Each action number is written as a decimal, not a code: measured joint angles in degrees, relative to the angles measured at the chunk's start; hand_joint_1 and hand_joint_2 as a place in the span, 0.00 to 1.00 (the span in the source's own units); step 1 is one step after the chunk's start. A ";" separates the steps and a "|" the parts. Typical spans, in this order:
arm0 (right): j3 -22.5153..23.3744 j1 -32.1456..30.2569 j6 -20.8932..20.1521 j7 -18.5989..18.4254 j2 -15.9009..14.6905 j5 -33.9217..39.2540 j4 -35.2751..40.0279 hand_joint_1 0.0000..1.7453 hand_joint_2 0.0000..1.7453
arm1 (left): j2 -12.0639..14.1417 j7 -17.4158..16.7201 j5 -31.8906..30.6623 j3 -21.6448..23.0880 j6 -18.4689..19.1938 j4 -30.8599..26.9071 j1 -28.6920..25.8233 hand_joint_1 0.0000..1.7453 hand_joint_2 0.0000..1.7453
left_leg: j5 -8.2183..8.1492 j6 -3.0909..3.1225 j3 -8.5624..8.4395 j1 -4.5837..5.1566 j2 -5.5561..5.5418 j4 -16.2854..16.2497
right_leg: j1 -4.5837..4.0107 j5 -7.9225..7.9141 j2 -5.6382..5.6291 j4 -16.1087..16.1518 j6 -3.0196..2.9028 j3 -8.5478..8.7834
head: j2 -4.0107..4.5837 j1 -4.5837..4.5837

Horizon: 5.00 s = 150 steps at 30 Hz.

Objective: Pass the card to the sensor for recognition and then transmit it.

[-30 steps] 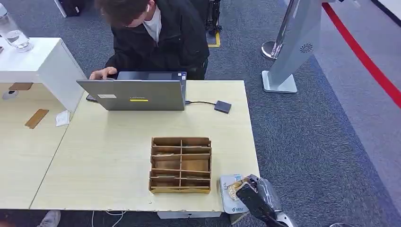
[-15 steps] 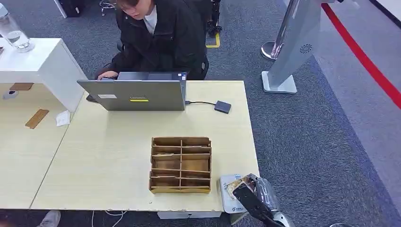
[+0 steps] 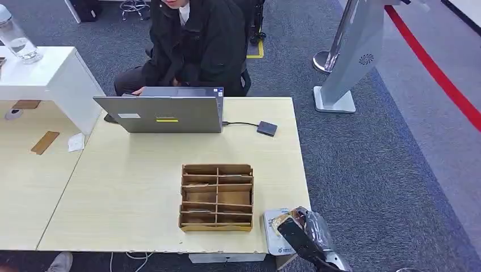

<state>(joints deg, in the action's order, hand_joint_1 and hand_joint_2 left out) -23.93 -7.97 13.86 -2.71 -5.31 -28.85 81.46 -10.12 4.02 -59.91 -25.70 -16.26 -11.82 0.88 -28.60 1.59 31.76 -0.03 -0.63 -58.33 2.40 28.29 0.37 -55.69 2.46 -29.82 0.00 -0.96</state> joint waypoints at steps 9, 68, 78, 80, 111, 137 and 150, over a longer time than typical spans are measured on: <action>0.00 0.28 -0.20 -0.09 0.22 -0.07 -0.28 1.00 1.00 | 0.00 0.00 -0.17 -0.09 0.00 0.00 0.00 0.00 0.00 | 0.00 0.00 -0.04 0.00 0.00 0.00 | 0.00 0.00 -0.01 0.00 0.00 0.04 | 0.00 0.00; -1.77 4.68 18.38 13.71 3.93 -30.51 18.43 1.00 1.00 | -0.87 -0.87 -6.14 -1.60 0.42 0.00 0.27 0.00 0.00 | 0.00 0.00 0.09 0.00 0.00 0.00 | 0.00 0.01 0.01 -0.01 0.00 -0.05 | 0.00 0.00; -6.60 12.95 16.76 10.01 3.93 -35.00 14.99 1.00 1.00 | -0.87 -1.03 -8.48 -1.49 1.03 0.00 0.42 0.00 0.00 | 0.01 0.00 0.09 0.00 -0.01 0.00 | 0.00 0.00 0.02 -0.01 0.00 -0.04 | 0.00 0.00; -7.50 14.86 16.52 8.70 3.93 -36.26 13.53 1.00 1.00 | -0.87 -1.16 -8.94 -1.46 1.14 0.00 0.42 0.00 0.00 | 0.01 0.00 0.10 0.00 0.00 0.00 | 0.00 0.00 0.01 -0.01 0.00 -0.04 | 0.00 0.02; -12.90 33.18 7.93 -2.69 7.74 -46.71 -8.00 0.00 0.00 | -0.90 -1.68 -12.24 0.44 2.89 0.00 1.36 0.00 0.00 | 0.02 0.01 0.12 0.00 -0.02 0.00 | 0.00 -0.01 0.02 -0.04 -0.01 -0.07 | 0.00 0.00; -14.75 32.31 8.98 -0.48 7.76 -44.46 -7.71 0.00 0.00 | -0.85 -1.16 -11.74 0.39 2.36 0.00 1.29 0.00 0.00 | 0.01 0.00 0.12 0.00 -0.01 0.00 | 0.00 -0.01 0.02 -0.04 -0.02 -0.11 | 0.00 0.02; -16.13 30.68 9.59 0.92 7.74 -43.04 -4.61 0.00 0.00 | -0.85 -1.14 -11.52 0.33 2.12 0.00 1.24 0.00 0.00 | 0.01 0.00 0.13 0.00 -0.01 0.00 | 0.00 -0.01 0.01 -0.04 -0.02 -0.11 | 0.00 0.00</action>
<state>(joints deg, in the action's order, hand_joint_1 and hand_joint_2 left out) -40.06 22.71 23.45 -1.79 2.43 -71.89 76.85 -10.97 2.89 -71.43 -25.38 -14.14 -11.82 2.12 -28.58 1.59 31.88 -0.03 -0.64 -58.33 2.40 28.27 0.38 -55.73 2.44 -29.93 0.00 -0.96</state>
